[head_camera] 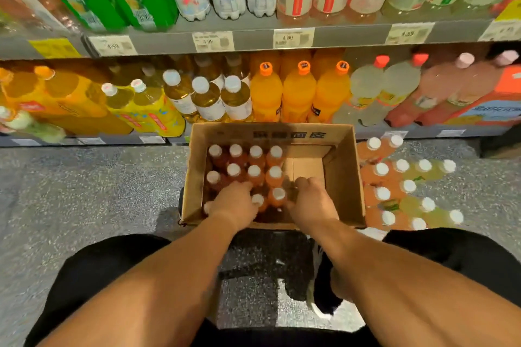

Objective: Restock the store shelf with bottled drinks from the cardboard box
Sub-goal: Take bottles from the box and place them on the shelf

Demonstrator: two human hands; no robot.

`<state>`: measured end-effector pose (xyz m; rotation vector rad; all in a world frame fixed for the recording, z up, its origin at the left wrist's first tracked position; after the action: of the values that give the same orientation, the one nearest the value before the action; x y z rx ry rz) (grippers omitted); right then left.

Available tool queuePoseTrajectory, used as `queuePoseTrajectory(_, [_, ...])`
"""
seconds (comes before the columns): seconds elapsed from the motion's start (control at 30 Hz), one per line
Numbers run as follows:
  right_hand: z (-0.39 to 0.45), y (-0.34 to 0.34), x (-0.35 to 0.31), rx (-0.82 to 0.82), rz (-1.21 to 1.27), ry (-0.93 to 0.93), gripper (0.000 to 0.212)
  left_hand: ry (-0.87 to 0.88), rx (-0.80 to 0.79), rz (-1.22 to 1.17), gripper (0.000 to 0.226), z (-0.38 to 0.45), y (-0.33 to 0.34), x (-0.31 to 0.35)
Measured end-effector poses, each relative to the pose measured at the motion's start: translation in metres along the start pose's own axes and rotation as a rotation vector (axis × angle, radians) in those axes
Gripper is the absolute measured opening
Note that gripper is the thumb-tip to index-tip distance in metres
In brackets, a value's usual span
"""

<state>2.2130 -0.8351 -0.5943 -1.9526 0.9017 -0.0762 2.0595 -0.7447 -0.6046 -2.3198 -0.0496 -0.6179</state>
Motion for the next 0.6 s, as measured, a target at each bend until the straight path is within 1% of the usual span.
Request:
queuePoseTrajectory(0.07, [0.022, 0.017, 0.005, -0.059, -0.053, -0.001, 0.04, -0.033, -0.075, 0.012, 0.031, 0.026, 0.019, -0.007])
queuePoseTrajectory(0.17, [0.052, 0.04, 0.015, -0.151, -0.097, 0.047, 0.059, -0.065, -0.133, 0.082, 0.036, 0.061, 0.042, -0.016])
queuePoseTrajectory(0.23, [0.07, 0.056, 0.022, -0.234, -0.13, 0.086, 0.064, -0.088, -0.179, 0.162, 0.039, 0.078, 0.056, -0.02])
queuePoseTrajectory(0.33, [0.094, 0.077, 0.023, -0.344, -0.202, 0.086, 0.059, -0.064, -0.244, 0.24, 0.036, 0.098, 0.075, -0.024])
queuePoseTrajectory(0.47, [0.118, 0.099, 0.016, -0.416, -0.248, 0.049, 0.049, -0.147, -0.284, 0.233, 0.029, 0.125, 0.102, -0.041])
queuePoseTrajectory(0.53, [0.125, 0.11, 0.014, -0.429, -0.281, 0.023, 0.039, -0.117, -0.256, 0.215, 0.03, 0.126, 0.103, -0.037])
queuePoseTrajectory(0.6, [0.129, 0.119, 0.01, -0.398, -0.348, -0.047, 0.031, -0.138, -0.231, 0.213, 0.032, 0.128, 0.108, -0.039])
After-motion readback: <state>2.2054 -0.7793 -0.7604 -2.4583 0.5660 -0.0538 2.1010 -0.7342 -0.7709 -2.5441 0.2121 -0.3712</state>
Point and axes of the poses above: each hand's wrist, its own z-axis towards the middle knuckle, its own y-axis out of the palm, x = y × z, the point moved 4 cm from there along z, towards the middle knuckle, and after that the axes turned 11 degrees about -z, right-handed, at the moved point
